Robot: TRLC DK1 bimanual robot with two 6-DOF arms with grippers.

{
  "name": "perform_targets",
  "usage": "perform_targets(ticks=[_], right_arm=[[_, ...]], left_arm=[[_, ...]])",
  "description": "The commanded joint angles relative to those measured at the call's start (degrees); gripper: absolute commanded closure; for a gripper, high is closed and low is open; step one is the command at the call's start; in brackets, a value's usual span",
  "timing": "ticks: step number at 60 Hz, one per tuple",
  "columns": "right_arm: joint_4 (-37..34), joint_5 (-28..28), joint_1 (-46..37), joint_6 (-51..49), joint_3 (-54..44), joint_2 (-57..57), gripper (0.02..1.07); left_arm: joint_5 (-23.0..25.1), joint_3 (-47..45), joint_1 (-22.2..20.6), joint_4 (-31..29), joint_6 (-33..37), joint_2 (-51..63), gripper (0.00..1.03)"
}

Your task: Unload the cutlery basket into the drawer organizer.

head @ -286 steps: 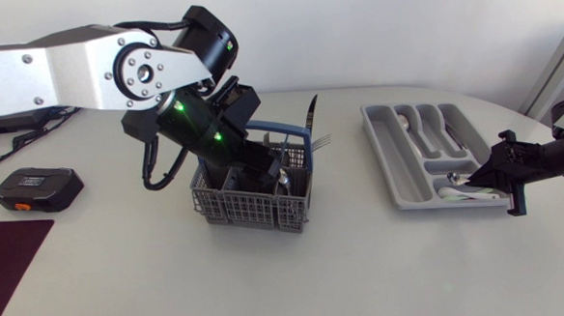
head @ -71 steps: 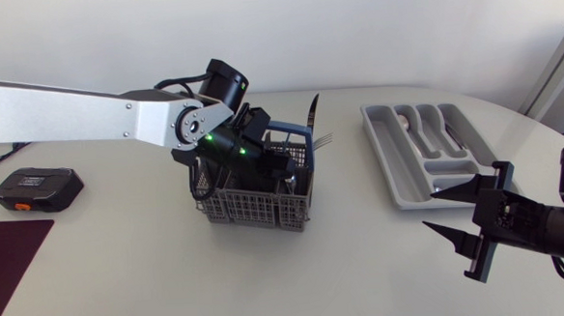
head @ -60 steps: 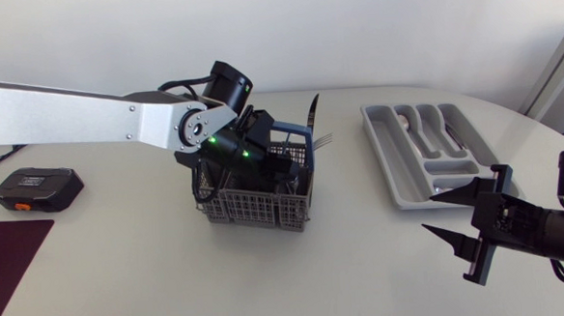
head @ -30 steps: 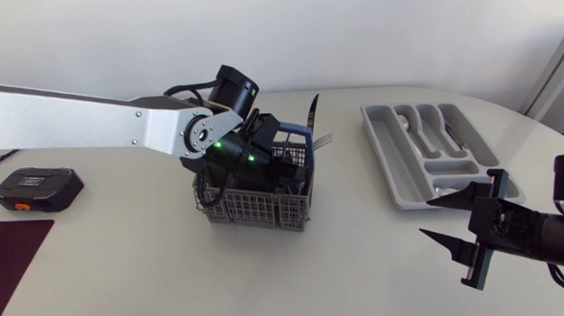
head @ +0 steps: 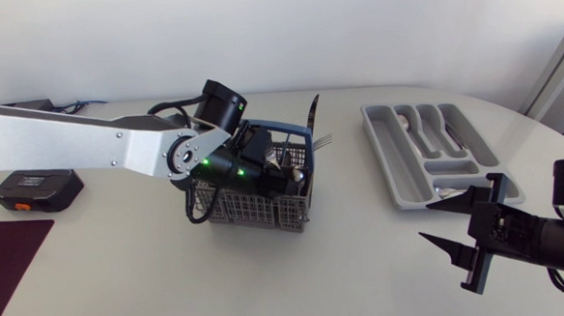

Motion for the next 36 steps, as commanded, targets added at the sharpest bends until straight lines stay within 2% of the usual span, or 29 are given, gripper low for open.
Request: perform_targets(ticks=[1, 6, 11, 16, 30, 36], right_arm=[[0.4, 0.3, 0.6, 0.2, -1.4, -0.6, 0.44], [0.2, 0.4, 0.7, 0.3, -1.4, -1.2, 0.44], [0.0, 0.6, 0.7, 0.3, -1.4, -1.6, 0.44], [0.0, 0.8, 0.7, 0.3, -1.6, -1.6, 0.44], [0.0, 0.8, 0.8, 0.3, -1.6, -1.7, 0.44], [0.2, 0.8, 1.0, 0.3, -1.6, -1.5, 0.44]], left_arm=[[0.0, -1.7, 0.5, -0.2, -0.3, -1.3, 1.00], [0.0, -1.6, 0.1, 0.3, -0.5, -1.3, 1.00], [0.0, -1.2, -0.3, 0.9, -0.9, -1.2, 0.94], [-1.0, -0.8, -1.0, 1.4, -0.9, -1.0, 0.92], [-2.5, -0.6, -1.5, 2.7, -0.9, -1.3, 0.70], [-4.2, -0.7, -1.5, 3.2, -0.9, -1.5, 0.66]])
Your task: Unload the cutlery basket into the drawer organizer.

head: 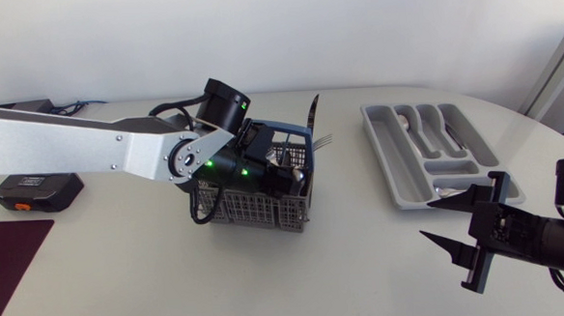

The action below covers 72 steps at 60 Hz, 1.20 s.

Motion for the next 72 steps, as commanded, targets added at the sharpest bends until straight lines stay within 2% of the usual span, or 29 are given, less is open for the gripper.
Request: perform_targets(ticks=[1, 11, 44, 68, 72], right_arm=[[0.2, 0.2, 0.6, 0.3, -1.5, -0.1, 0.44], [0.7, 0.2, 0.7, 0.2, -1.8, 0.3, 0.44], [3.6, 0.2, 0.7, -0.2, -2.4, 3.4, 0.44], [5.6, 0.1, 0.7, -0.2, -2.5, 5.6, 0.44], [5.6, 0.1, 0.7, -0.2, -2.5, 5.7, 0.44]], left_arm=[[-1.1, -0.4, -0.2, 0.6, -0.9, -1.0, 0.66], [-2.8, -0.4, -0.3, 2.1, -1.0, -1.4, 0.62], [-4.7, 0.0, -1.5, 7.3, -0.9, 2.4, 0.61], [-5.9, 0.5, -2.0, 7.8, -0.9, 3.5, 0.61], [-5.9, 0.6, -2.0, 8.0, -1.0, 4.0, 0.67]])
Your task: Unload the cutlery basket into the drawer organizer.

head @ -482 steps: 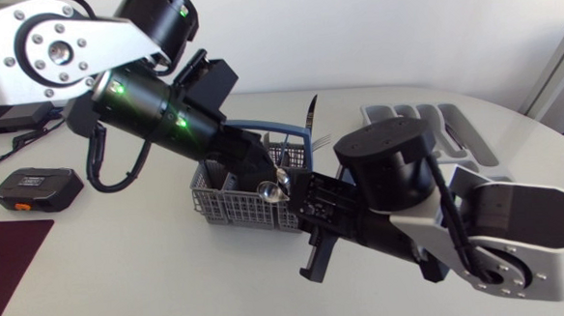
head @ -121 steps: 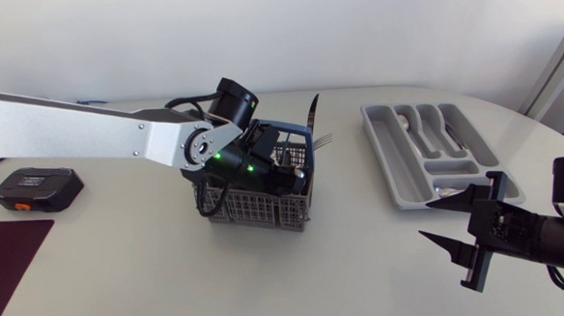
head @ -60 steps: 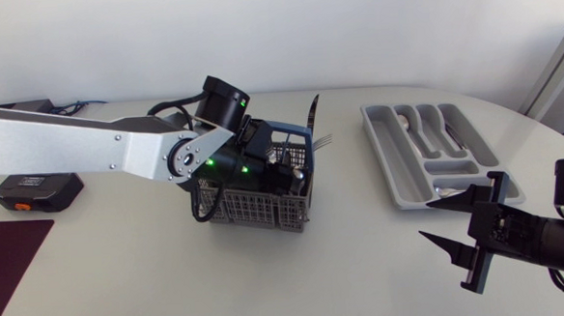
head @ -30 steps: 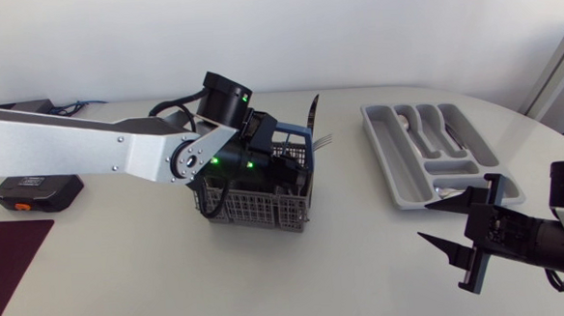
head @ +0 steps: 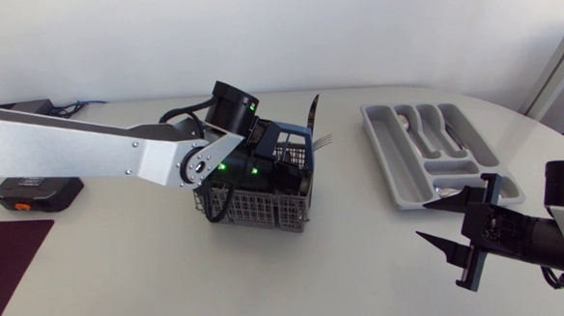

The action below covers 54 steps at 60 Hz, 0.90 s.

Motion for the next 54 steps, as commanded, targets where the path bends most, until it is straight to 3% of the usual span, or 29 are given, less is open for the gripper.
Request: perform_targets(ticks=[1, 11, 36, 54], right_arm=[[0.4, -0.3, 0.3, -0.1, -1.8, 0.7, 0.44], [0.5, -0.3, 0.1, -0.1, -1.8, 0.7, 0.44], [0.5, -0.4, 0.1, -0.3, -2.1, 0.6, 0.44], [0.5, -0.3, 0.1, -0.7, -2.7, 0.6, 0.44]], left_arm=[[-0.3, 0.7, -0.4, 0.5, -0.9, 2.0, 0.68], [-0.3, 1.1, -0.3, 0.7, -1.0, 2.8, 0.80], [0.2, 0.5, -0.3, 2.2, -1.0, 2.6, 1.00], [0.4, -1.4, -0.1, 4.2, -1.5, 1.7, 1.00]])
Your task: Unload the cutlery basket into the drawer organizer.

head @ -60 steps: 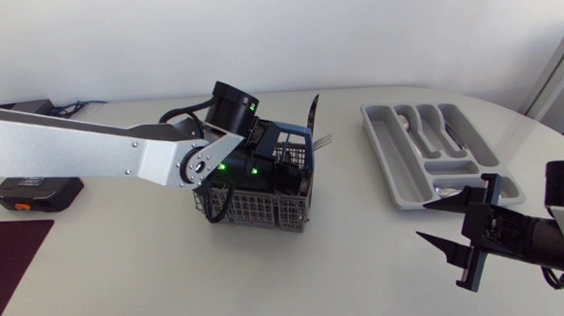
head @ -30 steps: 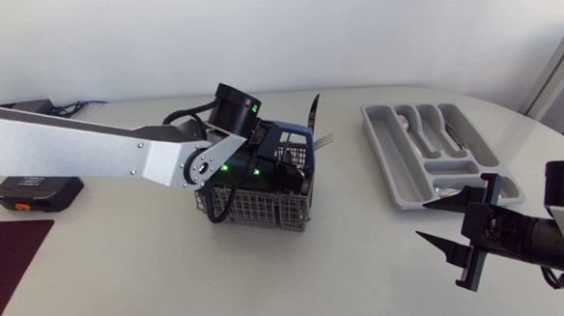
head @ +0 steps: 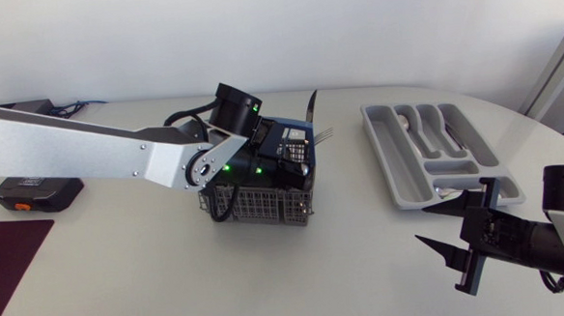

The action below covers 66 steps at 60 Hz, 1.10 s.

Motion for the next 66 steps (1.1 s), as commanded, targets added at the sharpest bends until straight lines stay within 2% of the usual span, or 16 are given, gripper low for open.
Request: perform_targets(ticks=[1, 6, 10, 20, 44, 56, 66], right_arm=[[0.2, -0.3, 0.1, -0.7, -1.5, 0.5, 0.44], [0.2, -0.3, 0.1, -0.7, -1.5, 0.5, 0.44], [0.2, -0.2, 0.2, -0.7, -1.4, 0.5, 0.44], [0.4, -0.2, 0.2, -0.7, -1.4, 0.8, 0.44], [1.8, -0.2, 0.2, -1.1, -2.1, 1.9, 0.44], [1.9, -0.2, 0.3, -1.2, -1.9, 2.2, 0.44], [1.9, -0.2, 0.3, -1.2, -1.7, 2.3, 0.44]], left_arm=[[0.0, -1.6, 0.2, 1.1, -1.3, 0.6, 1.00], [0.0, -1.4, 0.4, 1.1, -1.3, 0.6, 0.99], [0.0, -0.8, 0.3, 1.1, -1.4, 0.6, 0.89], [0.0, -0.5, -0.1, 0.8, -1.4, 0.3, 0.72], [-5.9, -0.2, -3.1, 1.1, -1.2, -0.8, 0.71], [-8.3, 1.0, -2.8, 1.7, -1.3, -0.1, 0.71], [-8.3, 3.1, -2.4, 1.7, -1.6, 1.6, 0.72]])
